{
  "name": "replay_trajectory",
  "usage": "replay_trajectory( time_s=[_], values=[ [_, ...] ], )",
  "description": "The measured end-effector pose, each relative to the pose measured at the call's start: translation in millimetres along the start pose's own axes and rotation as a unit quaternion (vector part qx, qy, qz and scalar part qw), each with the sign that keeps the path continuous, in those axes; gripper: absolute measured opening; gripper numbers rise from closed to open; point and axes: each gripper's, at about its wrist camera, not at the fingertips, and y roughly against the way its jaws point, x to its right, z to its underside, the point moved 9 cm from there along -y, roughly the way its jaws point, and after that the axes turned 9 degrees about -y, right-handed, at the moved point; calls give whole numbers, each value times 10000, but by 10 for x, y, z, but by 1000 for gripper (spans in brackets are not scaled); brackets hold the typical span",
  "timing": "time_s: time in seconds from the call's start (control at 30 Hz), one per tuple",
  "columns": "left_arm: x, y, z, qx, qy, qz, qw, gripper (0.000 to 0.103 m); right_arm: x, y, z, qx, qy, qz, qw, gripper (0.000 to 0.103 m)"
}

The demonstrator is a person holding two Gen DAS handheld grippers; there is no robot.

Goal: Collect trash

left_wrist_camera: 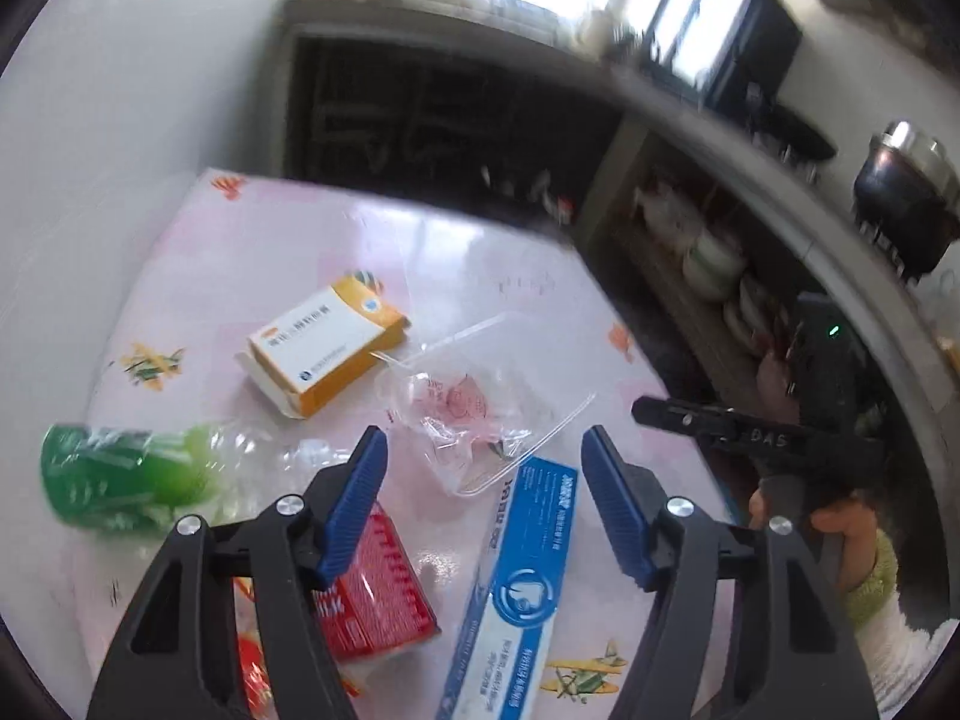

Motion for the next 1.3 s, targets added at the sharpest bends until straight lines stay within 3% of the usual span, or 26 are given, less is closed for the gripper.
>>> replay_trajectory(
  time_s=[0.07,0.13,0.3,0.4,0.47,0.5,0.53,0.67,0.8,1.03,1.3],
  values=[
    [-65,-328,-86,-455,-114,19,9989,61,-11,-99,-74,-33,89,122,9999,81],
    [-183,-600,-108,-833,-186,-267,9960,52,-9,-179,-147,-41,114,237,9996,78],
    [-305,-1014,-35,-1297,-420,-489,9895,32,-1,-419,-297,-156,381,569,9975,68],
    [-276,-1037,-36,-1274,-531,-584,9887,12,15,-561,-299,-349,441,654,9963,42],
    [-236,-1025,-31,-1225,-609,-563,9890,10,22,-624,-293,-420,455,701,9956,26],
    [-229,-1016,-41,-1205,-631,-579,9890,5,13,-633,-277,-443,459,680,9956,13],
    [-210,-1007,-33,-1185,-694,-587,9888,1,4,-629,-263,-447,453,658,9958,8],
    [-161,-943,-88,-1008,-785,-551,9903,0,-47,-599,-220,-329,497,707,9957,5],
    [-88,-723,-272,-522,-670,-499,9951,0,-8,-546,-241,-197,298,719,9968,4],
    [104,-189,-580,331,-362,-95,9988,0,138,-389,-293,37,46,826,9966,4],
    [327,195,-369,461,47,489,9977,0,395,329,-262,611,-139,794,9949,3]
  ],
)
